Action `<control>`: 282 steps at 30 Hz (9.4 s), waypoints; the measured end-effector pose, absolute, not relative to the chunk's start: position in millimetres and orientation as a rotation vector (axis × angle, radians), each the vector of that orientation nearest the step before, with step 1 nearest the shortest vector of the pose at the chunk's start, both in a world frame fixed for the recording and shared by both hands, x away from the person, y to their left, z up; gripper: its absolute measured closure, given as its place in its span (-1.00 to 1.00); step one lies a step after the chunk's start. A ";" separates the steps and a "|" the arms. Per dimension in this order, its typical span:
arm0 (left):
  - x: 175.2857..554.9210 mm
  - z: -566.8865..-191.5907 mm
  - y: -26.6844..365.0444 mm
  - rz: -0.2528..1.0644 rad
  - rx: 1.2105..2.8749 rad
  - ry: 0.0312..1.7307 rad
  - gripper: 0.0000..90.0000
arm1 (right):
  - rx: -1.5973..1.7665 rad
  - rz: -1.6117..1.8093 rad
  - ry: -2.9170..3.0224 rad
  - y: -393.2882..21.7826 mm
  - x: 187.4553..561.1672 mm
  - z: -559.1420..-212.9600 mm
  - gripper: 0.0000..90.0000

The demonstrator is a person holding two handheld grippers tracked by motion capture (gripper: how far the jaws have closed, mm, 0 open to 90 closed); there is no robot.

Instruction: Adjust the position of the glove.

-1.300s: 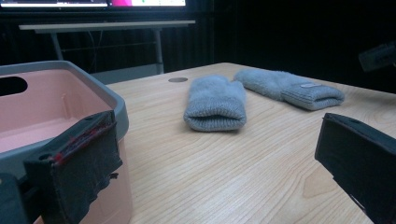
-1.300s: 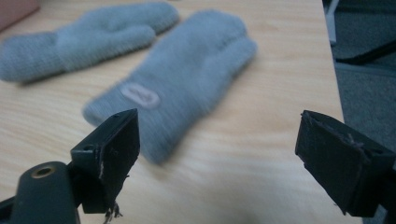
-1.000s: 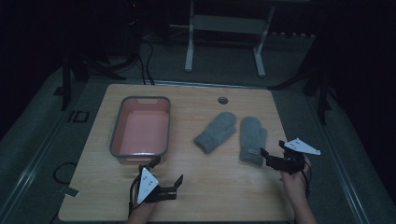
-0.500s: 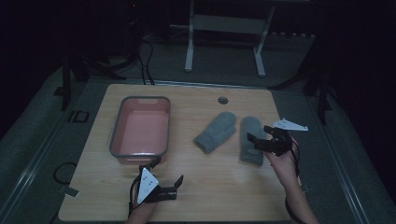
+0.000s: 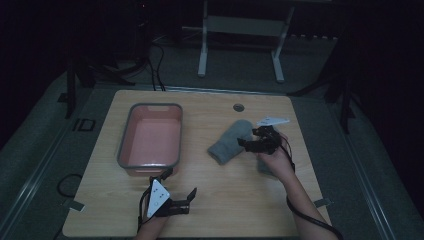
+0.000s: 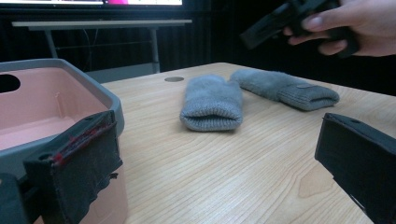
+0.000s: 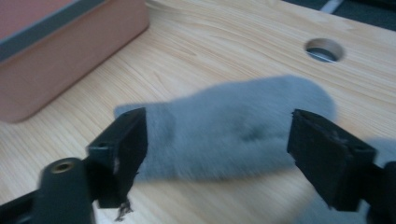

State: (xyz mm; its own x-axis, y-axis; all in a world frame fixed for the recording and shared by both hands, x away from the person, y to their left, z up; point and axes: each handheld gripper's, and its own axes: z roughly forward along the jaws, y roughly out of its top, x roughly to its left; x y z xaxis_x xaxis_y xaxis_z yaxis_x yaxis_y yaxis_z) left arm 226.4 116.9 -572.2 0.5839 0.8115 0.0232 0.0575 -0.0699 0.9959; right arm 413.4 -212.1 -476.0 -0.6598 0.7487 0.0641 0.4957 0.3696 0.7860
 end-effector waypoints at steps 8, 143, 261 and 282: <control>226.3 -572.2 116.6 0.730 1.534 0.758 -1.00 | 1.016 1.108 2.390 -189.5 438.7 -488.3 -0.39; 226.5 -572.3 117.8 0.716 1.530 0.758 -1.00 | 1.577 0.792 2.144 -282.2 418.7 -527.6 -0.02; 225.8 -572.1 117.1 0.713 1.543 0.742 -1.00 | 1.544 1.010 2.129 -143.9 350.6 -492.4 0.81; 225.7 -572.2 117.2 0.710 1.541 0.740 -1.00 | 1.549 1.077 2.083 -159.8 350.3 -491.4 0.24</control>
